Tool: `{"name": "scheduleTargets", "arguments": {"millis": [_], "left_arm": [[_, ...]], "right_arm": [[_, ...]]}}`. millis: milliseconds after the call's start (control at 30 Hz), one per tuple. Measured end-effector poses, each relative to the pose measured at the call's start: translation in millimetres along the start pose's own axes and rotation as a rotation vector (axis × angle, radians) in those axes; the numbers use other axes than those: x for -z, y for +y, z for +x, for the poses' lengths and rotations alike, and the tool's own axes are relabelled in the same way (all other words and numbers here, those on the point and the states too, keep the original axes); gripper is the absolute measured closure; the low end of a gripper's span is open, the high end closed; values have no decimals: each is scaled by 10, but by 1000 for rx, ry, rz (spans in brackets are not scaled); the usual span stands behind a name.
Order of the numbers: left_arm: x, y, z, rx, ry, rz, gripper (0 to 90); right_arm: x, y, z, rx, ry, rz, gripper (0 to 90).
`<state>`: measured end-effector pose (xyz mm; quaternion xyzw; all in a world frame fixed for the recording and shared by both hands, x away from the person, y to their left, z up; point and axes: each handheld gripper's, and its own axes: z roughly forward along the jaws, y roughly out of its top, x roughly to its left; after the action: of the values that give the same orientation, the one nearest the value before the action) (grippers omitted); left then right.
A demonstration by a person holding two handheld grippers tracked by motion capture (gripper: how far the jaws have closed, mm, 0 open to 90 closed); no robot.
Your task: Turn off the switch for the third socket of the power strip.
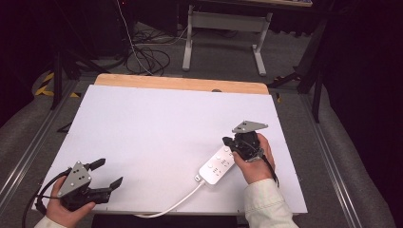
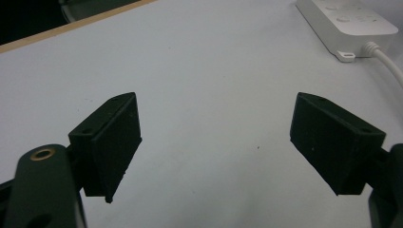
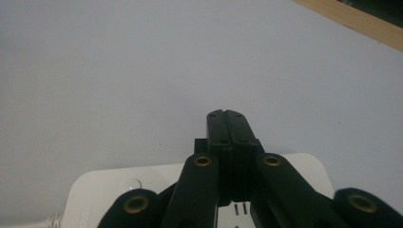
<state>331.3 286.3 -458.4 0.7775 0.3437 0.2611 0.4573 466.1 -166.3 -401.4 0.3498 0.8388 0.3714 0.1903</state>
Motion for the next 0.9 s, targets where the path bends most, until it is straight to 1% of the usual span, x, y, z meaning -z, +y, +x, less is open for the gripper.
{"name": "scheduleTargets", "arguments": {"millis": [33,67,200,267,433,500,667,800,900], "left_arm": [[-1,-1,-3,3,-1,2,178],[-1,-1,-3,3,-1,2,178],[-1,-4,-1,7,0,2,178],[-1,-3,0,10,0,1,179],[-5,-3,-3,5,0,5,178],[-3,-4,-1,8,1,4,179],[-4,-3,-3,7,2,3,178],[-1,-3,-2,7,4,0,179],[1,-3,2,6,6,-1,178]], "right_arm": [[6,3,2,1,1,-2,900],[10,5,7,0,3,-6,878],[23,1,8,-7,20,-22,748],[46,-2,13,-8,11,-41,684],[152,-16,15,-14,22,-92,568],[202,-29,12,-5,26,-111,525],[333,-84,11,-4,25,-145,465],[437,-152,10,-9,45,-196,406],[507,-201,18,4,58,-218,371]]}}
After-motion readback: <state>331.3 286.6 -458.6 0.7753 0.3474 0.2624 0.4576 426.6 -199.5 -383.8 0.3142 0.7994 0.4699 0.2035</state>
